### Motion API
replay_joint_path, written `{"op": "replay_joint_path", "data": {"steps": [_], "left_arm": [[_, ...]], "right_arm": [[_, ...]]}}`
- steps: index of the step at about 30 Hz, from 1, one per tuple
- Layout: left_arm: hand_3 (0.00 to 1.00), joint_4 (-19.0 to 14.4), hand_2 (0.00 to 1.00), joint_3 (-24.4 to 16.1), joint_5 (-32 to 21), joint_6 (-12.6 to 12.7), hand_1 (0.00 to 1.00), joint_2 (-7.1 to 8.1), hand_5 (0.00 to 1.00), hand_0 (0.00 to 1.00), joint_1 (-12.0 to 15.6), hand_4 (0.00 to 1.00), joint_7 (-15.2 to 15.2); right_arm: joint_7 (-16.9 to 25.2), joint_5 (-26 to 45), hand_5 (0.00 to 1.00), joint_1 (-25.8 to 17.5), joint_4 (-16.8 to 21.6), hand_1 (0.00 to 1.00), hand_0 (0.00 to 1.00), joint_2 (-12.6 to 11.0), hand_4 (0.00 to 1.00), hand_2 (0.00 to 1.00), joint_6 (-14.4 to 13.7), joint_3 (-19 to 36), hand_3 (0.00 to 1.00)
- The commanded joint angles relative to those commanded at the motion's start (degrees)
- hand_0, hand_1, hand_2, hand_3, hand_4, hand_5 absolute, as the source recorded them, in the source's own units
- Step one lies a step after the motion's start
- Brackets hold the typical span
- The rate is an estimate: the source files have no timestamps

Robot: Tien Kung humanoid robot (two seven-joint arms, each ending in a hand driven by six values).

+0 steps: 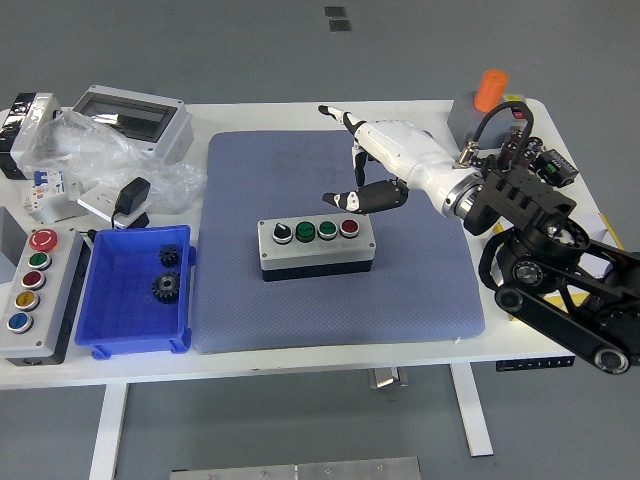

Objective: Pick up the button,place it on the desk,press the button,press the button

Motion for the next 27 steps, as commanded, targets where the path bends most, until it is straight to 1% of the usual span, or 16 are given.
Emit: {"op": "replay_joint_path", "data": {"steps": [2, 3, 6, 11, 17, 26, 27], "left_arm": [[0.569, 0.0, 0.577, 0.0, 0.0, 0.0, 0.632, -0.06, 0.114, 0.630, 0.1, 0.526, 0.0], [0.569, 0.0, 0.577, 0.0, 0.0, 0.0, 0.632, -0.10, 0.114, 0.630, 0.1, 0.526, 0.0], [0.569, 0.0, 0.577, -0.5, 0.7, 0.0, 0.632, -0.26, 0.114, 0.630, 0.2, 0.526, 0.3], [0.569, 0.0, 0.577, -0.2, 0.5, 0.0, 0.632, -0.30, 0.114, 0.630, 0.1, 0.526, 0.1], [0.569, 0.1, 0.577, 0.0, 0.5, 0.0, 0.632, -0.42, 0.114, 0.630, 0.0, 0.526, -0.1], [0.569, 0.1, 0.577, 0.0, 0.4, 0.1, 0.632, -0.63, 0.114, 0.630, 0.0, 0.526, -0.1], [0.569, 0.2, 0.577, 0.0, 0.4, 0.1, 0.632, -0.63, 0.114, 0.630, 0.0, 0.526, 0.0]], "right_arm": [[0.1, -0.1, 0.508, -0.5, -0.4, 0.803, 0.729, 0.2, 0.977, 0.880, -0.2, 0.5, 0.998], [0.2, -0.1, 0.580, -0.8, -0.5, 0.998, 0.985, 0.2, 0.998, 0.998, -0.3, 0.7, 0.998], [0.8, -0.2, 0.580, -2.1, -0.5, 0.998, 0.985, 0.4, 0.998, 0.998, -1.1, 2.5, 0.998], [2.0, 0.1, 0.595, -4.3, -0.4, 0.998, 0.998, 0.3, 0.998, 0.998, -2.7, 5.9, 0.998], [4.1, 2.7, 0.592, -7.4, -0.1, 0.998, 0.998, -0.3, 0.998, 0.998, -4.9, 9.7, 0.998], [6.2, 4.4, 0.595, -11.1, 0.5, 0.998, 0.998, -1.0, 0.998, 0.998, -6.7, 12.5, 0.998], [6.3, 4.4, 0.607, -11.5, 0.5, 0.998, 0.998, -1.1, 0.998, 0.998, -6.8, 12.8, 0.998]]}}
